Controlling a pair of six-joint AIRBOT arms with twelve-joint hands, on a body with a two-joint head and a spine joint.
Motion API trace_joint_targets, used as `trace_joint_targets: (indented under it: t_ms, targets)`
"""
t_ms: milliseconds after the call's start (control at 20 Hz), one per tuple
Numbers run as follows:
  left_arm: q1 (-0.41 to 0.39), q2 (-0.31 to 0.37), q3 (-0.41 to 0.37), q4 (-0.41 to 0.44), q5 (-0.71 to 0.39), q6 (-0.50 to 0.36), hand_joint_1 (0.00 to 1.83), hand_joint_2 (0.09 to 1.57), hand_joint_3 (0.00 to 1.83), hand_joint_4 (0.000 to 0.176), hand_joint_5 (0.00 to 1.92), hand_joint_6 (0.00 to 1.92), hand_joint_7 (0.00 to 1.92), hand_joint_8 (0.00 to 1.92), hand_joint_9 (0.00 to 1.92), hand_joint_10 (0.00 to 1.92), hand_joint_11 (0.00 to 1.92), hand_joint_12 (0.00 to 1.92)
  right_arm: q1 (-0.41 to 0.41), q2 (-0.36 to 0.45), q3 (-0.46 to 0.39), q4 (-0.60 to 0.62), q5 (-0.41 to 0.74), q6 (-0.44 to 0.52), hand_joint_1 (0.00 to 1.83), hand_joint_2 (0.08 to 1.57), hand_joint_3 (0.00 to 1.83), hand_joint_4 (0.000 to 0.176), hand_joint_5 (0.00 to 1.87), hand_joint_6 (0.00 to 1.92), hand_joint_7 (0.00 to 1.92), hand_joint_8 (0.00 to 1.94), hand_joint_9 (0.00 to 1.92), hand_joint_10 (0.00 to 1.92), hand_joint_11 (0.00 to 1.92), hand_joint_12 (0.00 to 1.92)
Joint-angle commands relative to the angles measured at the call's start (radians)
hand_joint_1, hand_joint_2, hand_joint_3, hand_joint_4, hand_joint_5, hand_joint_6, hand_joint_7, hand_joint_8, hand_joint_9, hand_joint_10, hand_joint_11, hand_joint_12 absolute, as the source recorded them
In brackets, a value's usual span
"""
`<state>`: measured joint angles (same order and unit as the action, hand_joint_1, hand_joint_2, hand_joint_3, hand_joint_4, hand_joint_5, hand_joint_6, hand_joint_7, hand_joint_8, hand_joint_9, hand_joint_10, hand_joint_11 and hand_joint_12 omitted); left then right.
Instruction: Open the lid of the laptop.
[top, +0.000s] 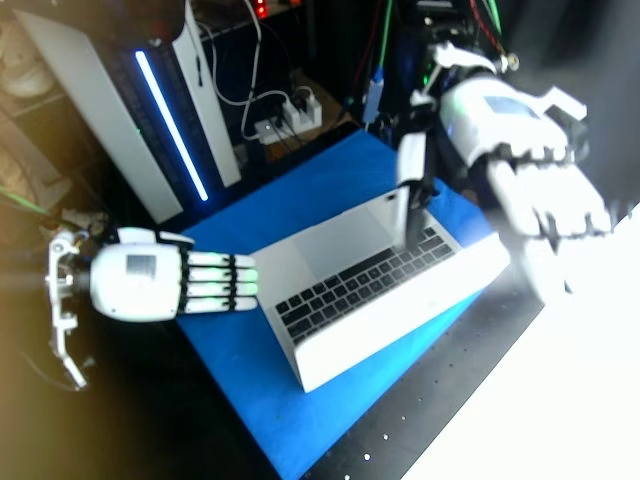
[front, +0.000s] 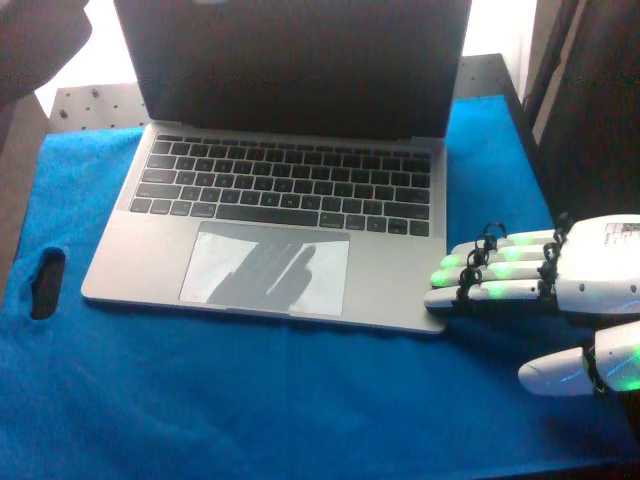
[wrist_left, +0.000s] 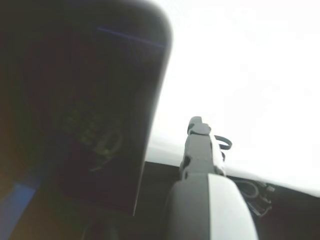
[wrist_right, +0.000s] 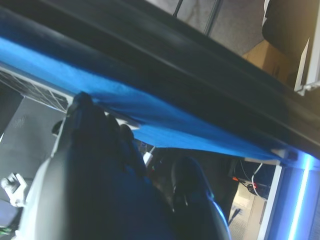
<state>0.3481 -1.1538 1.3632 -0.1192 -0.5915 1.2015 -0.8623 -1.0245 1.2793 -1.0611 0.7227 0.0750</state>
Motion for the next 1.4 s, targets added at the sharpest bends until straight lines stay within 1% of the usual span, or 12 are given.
trace_joint_targets:
  t_ms: [0, 200, 450, 500, 600, 700, 750, 950, 1050, 1150, 1300, 1350]
  targets:
    - [0.002, 0.014, -0.013, 0.009, -0.182, 0.000, 0.79, 1.17, 0.00, 0.081, 0.00, 0.00, 0.00, 0.00, 0.00, 0.00, 0.00, 0.00, 0.008, -0.025, -0.012, 0.007, 0.020, 0.007, 0.00, 1.44, 0.00, 0.000, 0.00, 0.00, 0.00, 0.00, 0.00, 0.00, 0.00, 0.00]
    - [0.137, 0.147, -0.154, 0.014, -0.353, -0.001, 0.57, 0.96, 0.00, 0.172, 0.00, 0.00, 0.00, 0.00, 0.00, 0.00, 0.00, 0.00, 0.008, -0.011, -0.014, 0.100, 0.025, 0.007, 0.00, 1.44, 0.00, 0.000, 0.00, 0.00, 0.00, 0.00, 0.00, 0.00, 0.00, 0.00]
    - [0.369, 0.297, -0.306, 0.004, -0.566, -0.044, 0.46, 1.04, 0.00, 0.047, 0.00, 0.00, 0.00, 0.00, 0.00, 0.00, 0.00, 0.00, 0.000, 0.061, -0.046, 0.390, 0.150, -0.061, 0.00, 1.43, 0.00, 0.000, 0.00, 0.00, 0.00, 0.00, 0.00, 0.00, 0.00, 0.00]
    - [0.429, 0.328, -0.340, -0.009, -0.601, -0.044, 0.49, 1.06, 0.00, 0.078, 0.00, 0.00, 0.00, 0.00, 0.00, 0.00, 0.00, 0.00, -0.015, 0.076, -0.060, 0.496, 0.196, -0.124, 0.00, 1.44, 0.00, 0.000, 0.00, 0.00, 0.00, 0.00, 0.00, 0.00, 0.00, 0.00]
    - [0.541, 0.363, -0.394, -0.046, -0.685, -0.046, 0.44, 1.08, 0.00, 0.043, 0.00, 0.00, 0.00, 0.00, 0.00, 0.00, 0.00, 0.00, -0.071, 0.094, -0.079, 0.683, 0.319, -0.204, 0.00, 1.45, 0.01, 0.000, 0.00, 0.00, 0.00, 0.00, 0.00, 0.00, 0.00, 0.00]
    - [0.635, 0.370, -0.430, -0.067, -0.772, -0.066, 0.36, 1.15, 0.03, 0.108, 0.00, 0.00, 0.00, 0.00, 0.00, 0.00, 0.00, 0.00, -0.139, 0.095, -0.081, 0.814, 0.449, -0.204, 0.00, 1.41, 0.00, 0.000, 0.00, 0.00, 0.00, 0.00, 0.00, 0.00, 0.00, 0.00]
    - [0.668, 0.370, -0.441, -0.071, -0.802, -0.081, 0.34, 1.21, 0.05, 0.051, 0.00, 0.00, 0.00, 0.00, 0.00, 0.00, 0.00, 0.00, -0.166, 0.091, -0.081, 0.874, 0.510, -0.204, 0.00, 1.41, 0.00, 0.000, 0.00, 0.00, 0.00, 0.00, 0.00, 0.00, 0.00, 0.00]
    - [0.800, 0.357, -0.482, -0.114, -0.918, -0.117, 0.25, 1.20, 0.03, 0.000, 0.00, 0.00, 0.00, 0.00, 0.00, 0.00, 0.00, 0.00, -0.240, 0.070, -0.076, 1.055, 0.684, -0.209, 0.10, 1.35, 0.00, 0.019, 0.03, 0.01, 0.00, 0.00, 0.00, 0.00, 0.00, 0.00]
    - [0.827, 0.347, -0.482, -0.133, -0.937, -0.154, 0.19, 1.23, 0.03, 0.000, 0.00, 0.00, 0.00, 0.00, 0.00, 0.00, 0.00, 0.00, -0.293, 0.063, -0.075, 1.162, 0.776, -0.209, 0.06, 1.32, 0.00, 0.047, 0.05, 0.01, 0.00, 0.00, 0.00, 0.00, 0.00, 0.00]
    - [0.831, 0.332, -0.481, -0.141, -0.955, -0.174, 0.29, 1.26, 0.00, 0.002, 0.00, 0.00, 0.00, 0.00, 0.00, 0.00, 0.00, 0.00, -0.350, 0.062, -0.086, 1.257, 0.874, -0.209, 0.07, 1.38, 0.01, 0.013, 0.06, 0.01, 0.00, 0.00, 0.00, 0.00, 0.00, 0.00]
    - [0.838, 0.315, -0.485, -0.142, -0.975, -0.185, 0.21, 1.25, 0.00, 0.000, 0.00, 0.00, 0.00, 0.00, 0.00, 0.00, 0.00, 0.00, -0.431, 0.062, -0.116, 1.363, 1.007, -0.209, 0.08, 1.41, 0.00, 0.013, 0.04, 0.00, 0.00, 0.00, 0.00, 0.00, 0.00, 0.00]
    - [0.847, 0.314, -0.489, -0.142, -0.982, -0.186, 0.16, 1.27, 0.01, 0.000, 0.00, 0.00, 0.00, 0.00, 0.00, 0.00, 0.00, 0.00, -0.445, 0.063, -0.125, 1.375, 1.032, -0.209, 0.08, 1.40, 0.00, 0.031, 0.04, 0.00, 0.00, 0.00, 0.00, 0.00, 0.00, 0.00]
